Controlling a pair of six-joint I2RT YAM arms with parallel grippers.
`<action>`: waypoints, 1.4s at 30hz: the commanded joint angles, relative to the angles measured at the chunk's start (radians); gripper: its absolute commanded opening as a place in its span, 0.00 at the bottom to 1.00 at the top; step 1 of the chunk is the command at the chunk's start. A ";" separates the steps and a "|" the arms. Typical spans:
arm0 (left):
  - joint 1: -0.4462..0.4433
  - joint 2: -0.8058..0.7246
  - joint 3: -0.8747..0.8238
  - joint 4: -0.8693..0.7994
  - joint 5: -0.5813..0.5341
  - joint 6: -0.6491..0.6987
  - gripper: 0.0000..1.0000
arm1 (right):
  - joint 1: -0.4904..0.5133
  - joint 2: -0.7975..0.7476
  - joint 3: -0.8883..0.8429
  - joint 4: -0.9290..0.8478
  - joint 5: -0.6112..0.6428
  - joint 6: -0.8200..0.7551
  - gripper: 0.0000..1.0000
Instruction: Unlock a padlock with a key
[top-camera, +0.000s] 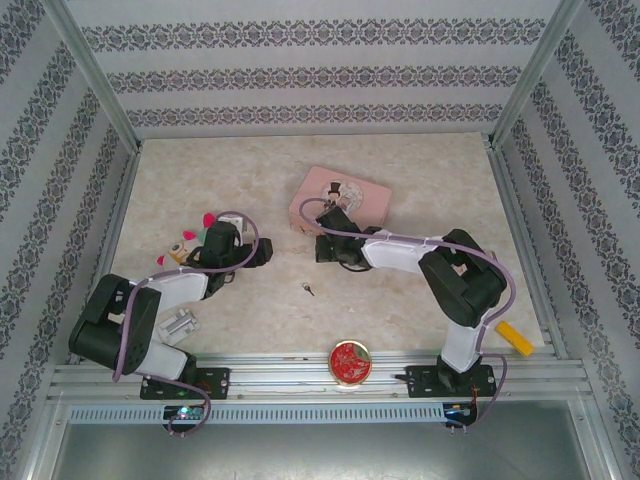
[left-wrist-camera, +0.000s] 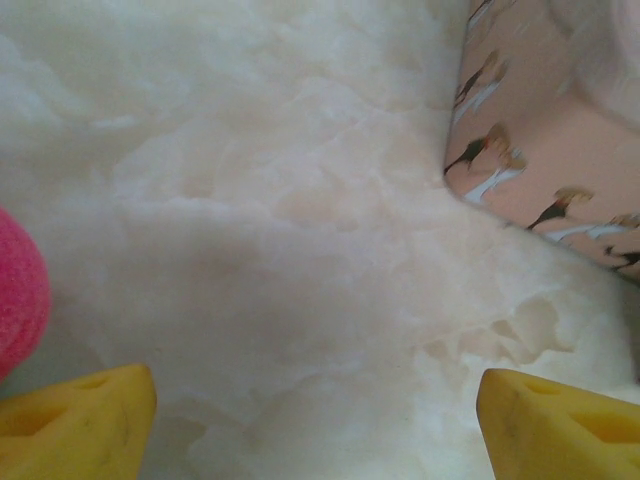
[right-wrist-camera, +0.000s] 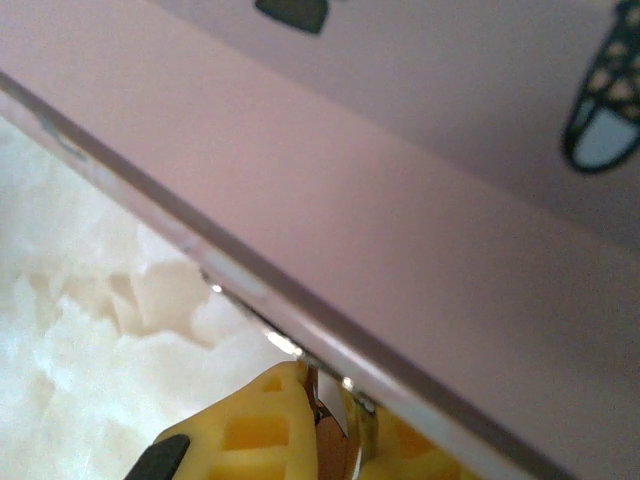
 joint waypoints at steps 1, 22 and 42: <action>0.010 -0.047 -0.008 -0.003 0.029 -0.029 0.84 | 0.037 -0.040 -0.055 -0.145 -0.061 -0.070 0.00; -0.064 -0.125 0.039 0.033 0.117 -0.172 0.71 | 0.073 -0.371 -0.286 -0.233 0.043 0.054 0.40; -0.169 0.133 0.201 0.128 0.142 -0.158 0.50 | -0.154 -0.327 -0.287 -0.028 0.173 -0.011 0.24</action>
